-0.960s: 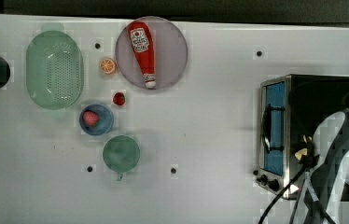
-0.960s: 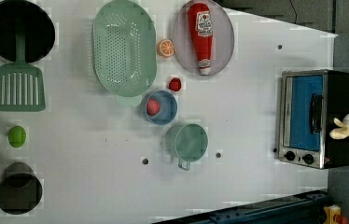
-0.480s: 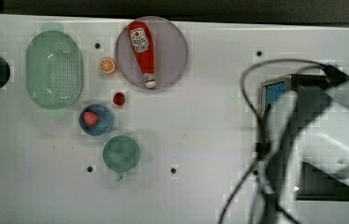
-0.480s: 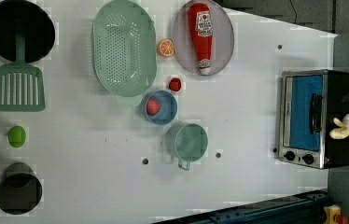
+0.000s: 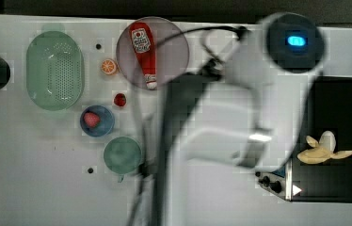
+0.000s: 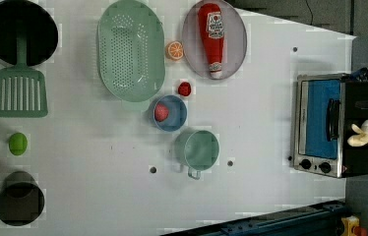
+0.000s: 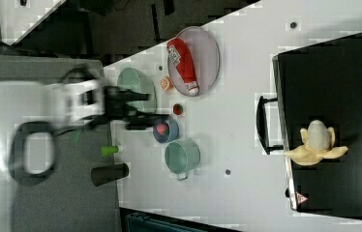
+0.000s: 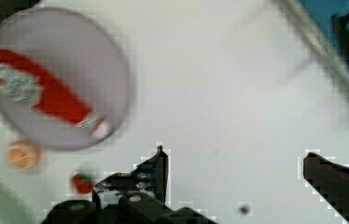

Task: Pick banana from table and place on oven.

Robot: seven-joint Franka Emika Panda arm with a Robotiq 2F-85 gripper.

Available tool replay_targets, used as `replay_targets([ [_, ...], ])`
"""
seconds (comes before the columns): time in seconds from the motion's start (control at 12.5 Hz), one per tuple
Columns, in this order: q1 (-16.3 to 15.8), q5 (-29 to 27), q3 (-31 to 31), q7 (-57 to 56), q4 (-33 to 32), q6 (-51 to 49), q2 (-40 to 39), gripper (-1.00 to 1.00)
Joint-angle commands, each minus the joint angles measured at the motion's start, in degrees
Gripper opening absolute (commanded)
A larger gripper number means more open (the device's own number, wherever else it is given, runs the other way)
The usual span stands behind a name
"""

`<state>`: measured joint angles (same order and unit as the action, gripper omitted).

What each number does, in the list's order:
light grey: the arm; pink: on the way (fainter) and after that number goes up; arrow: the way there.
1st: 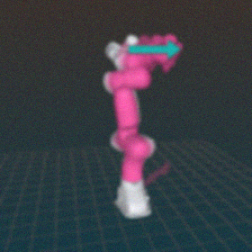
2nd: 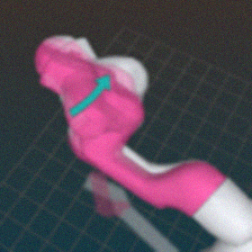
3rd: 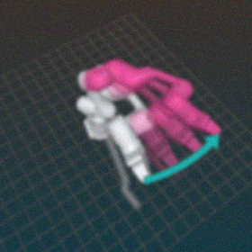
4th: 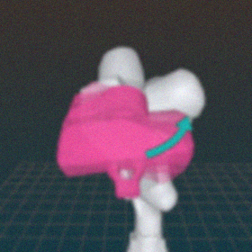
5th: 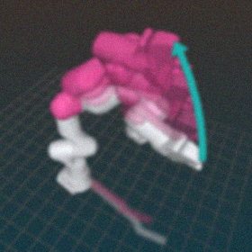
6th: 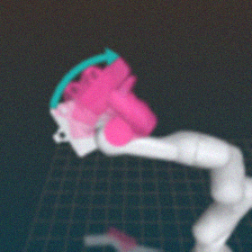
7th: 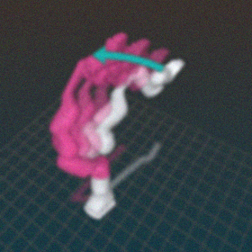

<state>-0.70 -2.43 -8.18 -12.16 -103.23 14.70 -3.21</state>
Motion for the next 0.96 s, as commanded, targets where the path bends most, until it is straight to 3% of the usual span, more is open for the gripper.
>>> replay_targets([
  [0.08,-0.2,0.1,2.2,12.8,1.4,-6.6,8.3,1.0],
  [0.4,-0.2,2.7,2.6,13.2,0.6,-10.8,13.5,1.0],
  [0.96,-0.1,2.9,2.2,13.2,0.6,-11.0,13.9,1.0],
])
